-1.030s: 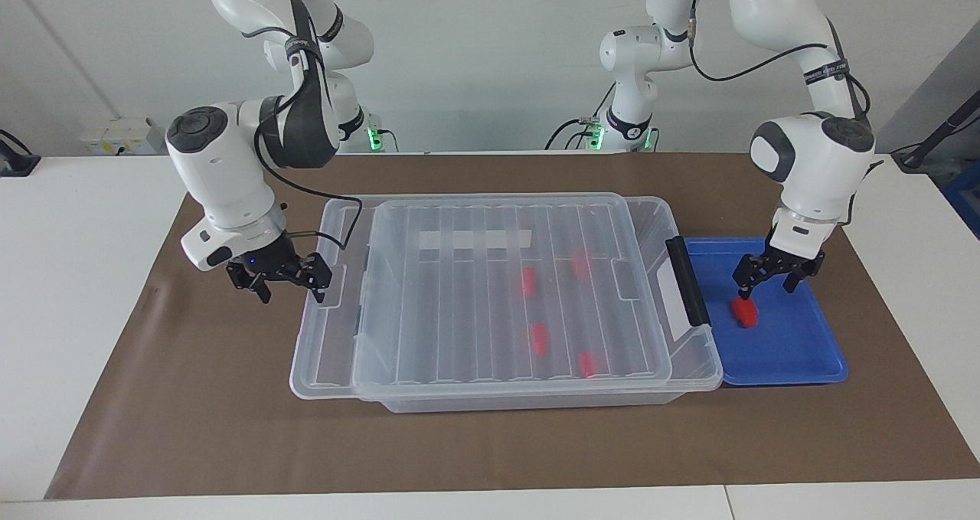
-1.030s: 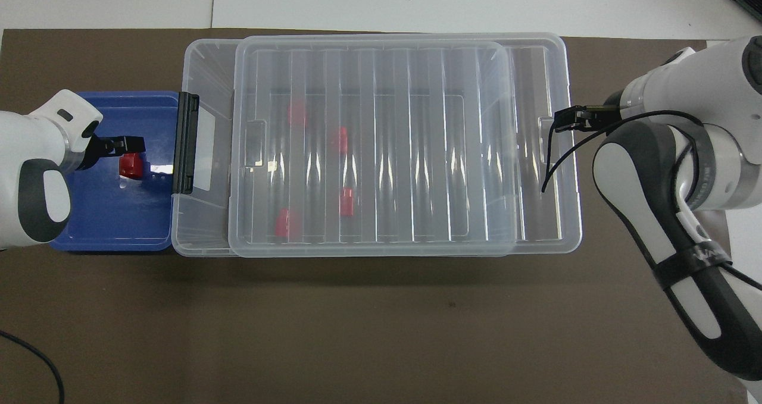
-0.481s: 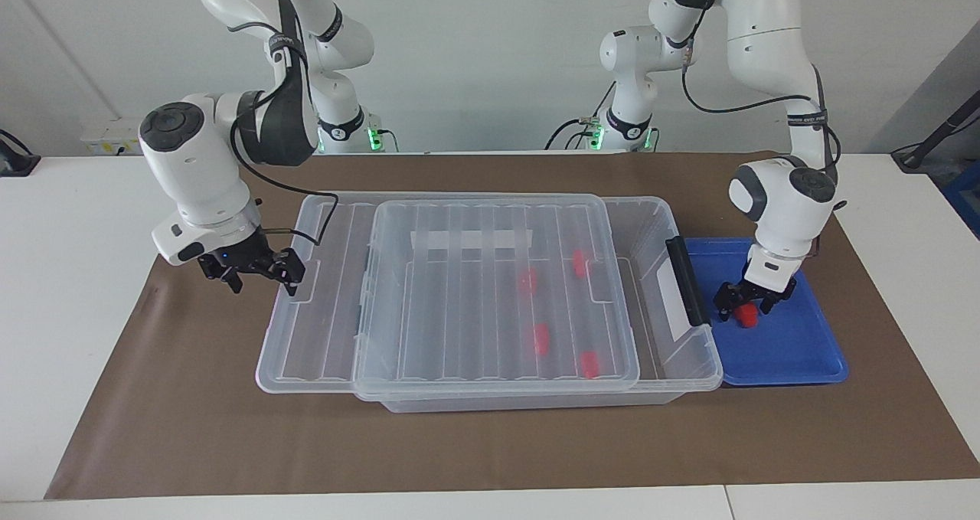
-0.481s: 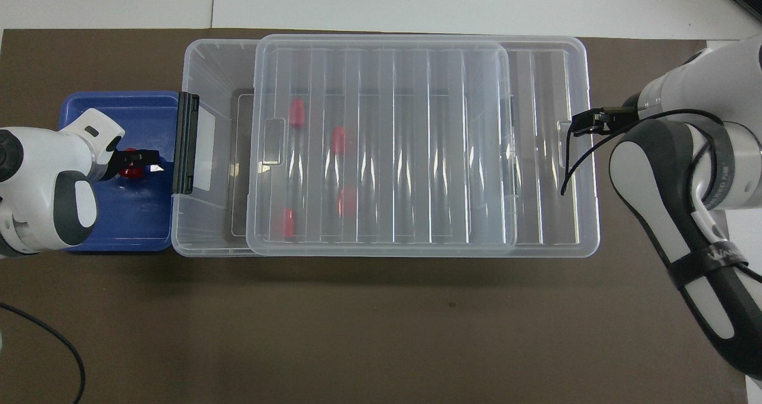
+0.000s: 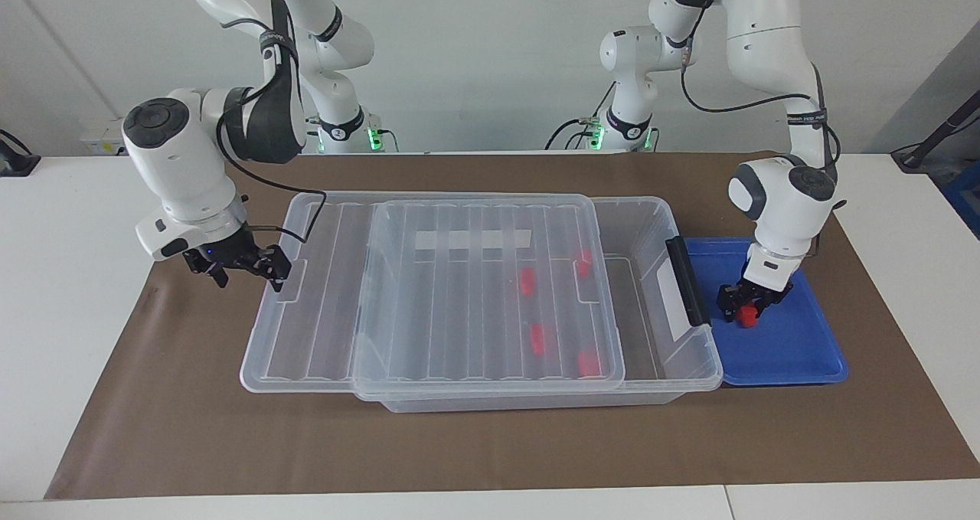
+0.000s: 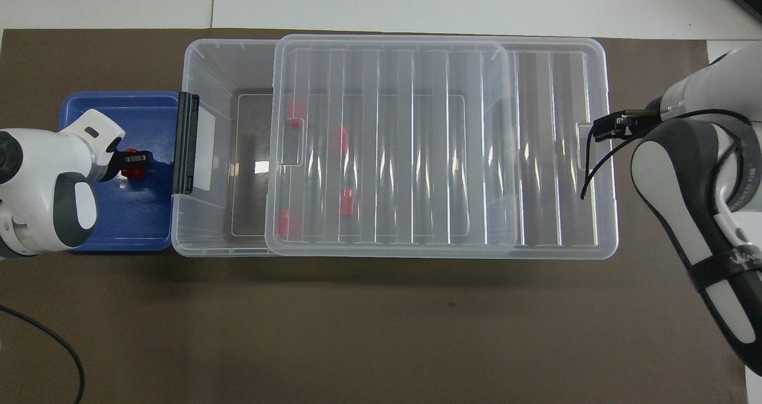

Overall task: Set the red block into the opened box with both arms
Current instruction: 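Slide the lid away from the tray while the left gripper grasps the block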

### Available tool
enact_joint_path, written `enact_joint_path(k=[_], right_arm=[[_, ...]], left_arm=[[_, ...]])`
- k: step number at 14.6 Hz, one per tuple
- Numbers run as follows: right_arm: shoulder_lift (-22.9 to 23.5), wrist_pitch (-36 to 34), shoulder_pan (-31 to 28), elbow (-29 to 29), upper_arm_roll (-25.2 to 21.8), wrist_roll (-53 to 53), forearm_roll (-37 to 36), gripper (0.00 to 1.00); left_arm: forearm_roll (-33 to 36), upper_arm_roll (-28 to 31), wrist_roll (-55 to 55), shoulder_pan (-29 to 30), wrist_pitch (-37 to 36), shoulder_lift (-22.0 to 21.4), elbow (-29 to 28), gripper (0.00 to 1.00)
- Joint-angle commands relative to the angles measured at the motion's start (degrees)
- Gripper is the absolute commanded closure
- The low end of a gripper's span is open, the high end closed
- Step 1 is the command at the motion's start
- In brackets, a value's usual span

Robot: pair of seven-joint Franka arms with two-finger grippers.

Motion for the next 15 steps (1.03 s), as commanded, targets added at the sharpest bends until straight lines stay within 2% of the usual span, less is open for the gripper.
enact_joint_path(k=[1, 3, 6, 10, 12, 15], right_arm=[[-0.7, -1.7, -0.8, -0.1, 0.1, -0.4, -1.4, 0.00], [-0.8, -2.0, -1.1, -0.1, 0.0, -0.4, -1.9, 0.00], [-1.2, -2.6, -1.7, -0.1, 0.0, -0.3, -2.7, 0.00], [-2.1, -3.5, -3.2, -0.1, 0.0, -0.3, -2.7, 0.00], [-2.4, -3.9, -3.4, -0.1, 0.1, -0.3, -2.8, 0.00], [-2.4, -3.9, -3.4, -0.3, 0.0, -0.3, -2.8, 0.00]], left_arm=[[-1.0, 0.1, 1.3, -0.2, -1.0, -0.9, -0.8, 1.00], [-0.9, 0.0, 1.3, -0.4, -5.8, -0.6, 2.9, 1.00], [-2.0, -0.4, 1.0, -0.5, -18.0, -1.2, 11.3, 1.00], [-9.3, -0.5, -2.3, -0.6, -34.6, -2.0, 24.3, 1.00], [-9.8, -2.2, -7.9, -0.6, -38.5, -2.4, 28.0, 1.00], [-11.9, -5.6, -21.8, -0.6, -39.4, -2.5, 31.5, 1.00]])
